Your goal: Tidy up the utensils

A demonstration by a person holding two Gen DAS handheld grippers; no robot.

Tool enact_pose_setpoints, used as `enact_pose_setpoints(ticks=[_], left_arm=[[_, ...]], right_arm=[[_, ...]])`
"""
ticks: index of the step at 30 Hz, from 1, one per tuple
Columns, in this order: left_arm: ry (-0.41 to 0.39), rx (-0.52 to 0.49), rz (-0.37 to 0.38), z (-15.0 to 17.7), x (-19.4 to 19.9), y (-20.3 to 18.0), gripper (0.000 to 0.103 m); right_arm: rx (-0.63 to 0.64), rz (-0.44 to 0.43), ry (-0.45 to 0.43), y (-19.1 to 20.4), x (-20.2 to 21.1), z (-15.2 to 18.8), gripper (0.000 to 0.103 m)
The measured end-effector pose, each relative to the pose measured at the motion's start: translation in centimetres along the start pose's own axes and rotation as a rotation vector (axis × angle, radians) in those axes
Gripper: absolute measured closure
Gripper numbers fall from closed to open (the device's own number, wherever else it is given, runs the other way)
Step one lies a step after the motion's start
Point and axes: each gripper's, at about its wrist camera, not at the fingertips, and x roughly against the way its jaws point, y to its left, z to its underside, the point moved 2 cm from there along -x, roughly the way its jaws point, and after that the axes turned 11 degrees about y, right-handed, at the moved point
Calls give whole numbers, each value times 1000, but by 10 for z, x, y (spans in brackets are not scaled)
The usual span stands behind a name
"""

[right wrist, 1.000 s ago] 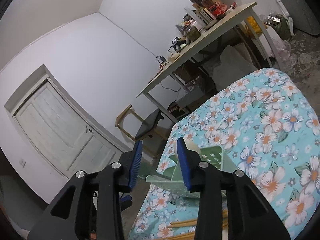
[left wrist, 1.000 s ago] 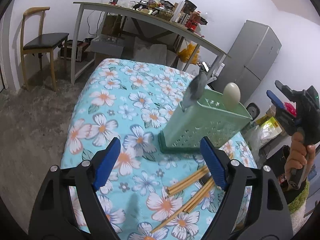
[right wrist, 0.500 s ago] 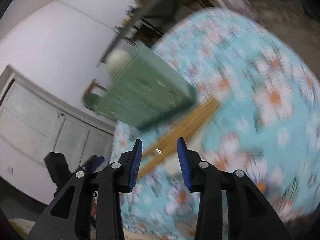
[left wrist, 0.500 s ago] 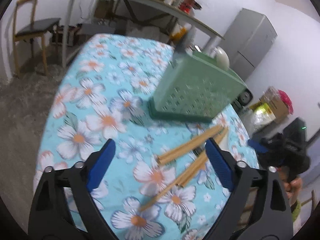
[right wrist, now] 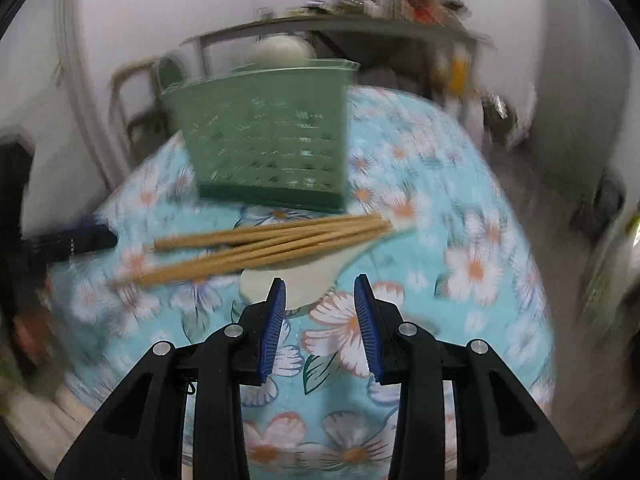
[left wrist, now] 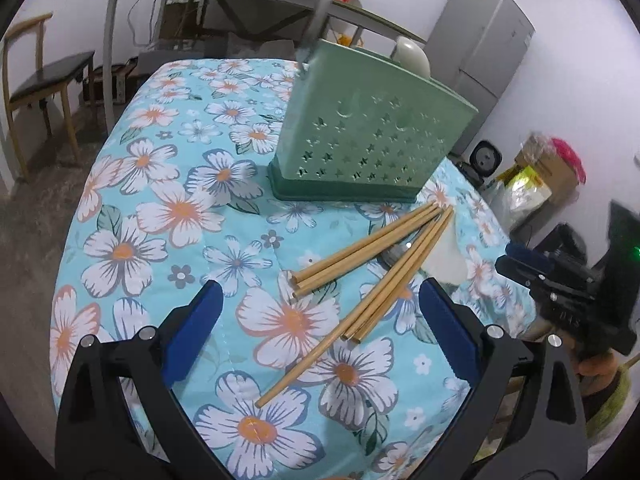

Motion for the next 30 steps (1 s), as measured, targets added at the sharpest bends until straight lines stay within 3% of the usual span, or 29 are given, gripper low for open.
enact_pose_setpoints(ticks=[5,14,17,22,27,30], left_arm=[[25,-97,-82,4,-9,-12,8],[47,-166,-138,6,-22,-20,8],[60,-185,-146,7,-28,-22,8],[89,-228,-162,10,-38,-31,8],[126,-267,-228,7,-55,-38,8],[139,-255,-230,1,-61,-39,8]], right_arm=[[261,153,-13,43,-12,7,67],[490,321,-12,70,-43,12,69],[496,349,6,70,-49,13,90],[445,327,-14,66,-40,12,97],[400,310,-26,58,-30,12,99],[358,289,-36,52,-23,10,99]])
